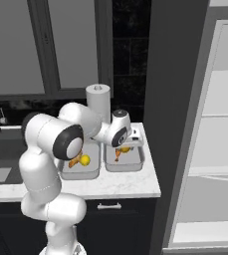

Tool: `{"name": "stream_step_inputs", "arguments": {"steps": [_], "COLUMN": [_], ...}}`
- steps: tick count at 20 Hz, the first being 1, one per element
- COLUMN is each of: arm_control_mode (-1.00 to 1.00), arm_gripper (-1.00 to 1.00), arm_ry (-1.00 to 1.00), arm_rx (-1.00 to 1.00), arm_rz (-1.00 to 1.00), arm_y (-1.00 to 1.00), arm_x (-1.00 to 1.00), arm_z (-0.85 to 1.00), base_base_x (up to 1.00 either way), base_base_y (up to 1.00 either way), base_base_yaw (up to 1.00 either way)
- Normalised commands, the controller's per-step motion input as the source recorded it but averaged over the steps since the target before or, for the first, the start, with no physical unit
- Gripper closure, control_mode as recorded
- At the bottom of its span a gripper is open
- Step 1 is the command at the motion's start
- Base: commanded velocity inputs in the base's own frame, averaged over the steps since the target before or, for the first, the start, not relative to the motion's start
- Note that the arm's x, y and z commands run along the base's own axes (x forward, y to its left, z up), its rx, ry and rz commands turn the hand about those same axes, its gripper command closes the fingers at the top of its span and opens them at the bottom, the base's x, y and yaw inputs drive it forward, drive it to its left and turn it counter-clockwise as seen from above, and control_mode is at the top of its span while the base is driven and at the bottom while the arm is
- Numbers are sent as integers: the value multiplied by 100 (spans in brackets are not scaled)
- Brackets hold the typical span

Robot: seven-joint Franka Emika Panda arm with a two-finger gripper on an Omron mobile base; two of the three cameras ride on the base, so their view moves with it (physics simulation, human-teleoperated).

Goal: Place one lemon and one chicken drumstick in each tupperware on the nearby counter, to pack two identical lunches.

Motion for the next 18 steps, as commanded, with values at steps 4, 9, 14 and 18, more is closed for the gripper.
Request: {"name": "stream_step_inputs", "arguments": {"steps": [4, 9, 14, 18], "arm_control_mode": [-100, -100, -100, -100], "arm_gripper": [100, -100, -100, -100], "arm_ry": [0, 0, -1, -5], "arm_rx": [-1, 0, -2, -8], "arm_rz": [0, 0, 0, -3], "arm_y": [0, 0, 7, 26], "arm_x": [25, 3, -17, -31], "arm_z": [-44, -7, 31, 45], "base_base_x": [0, 0, 0, 0], "base_base_y": [0, 0, 0, 0], "base_base_yaw": [0, 0, 0, 0]}}
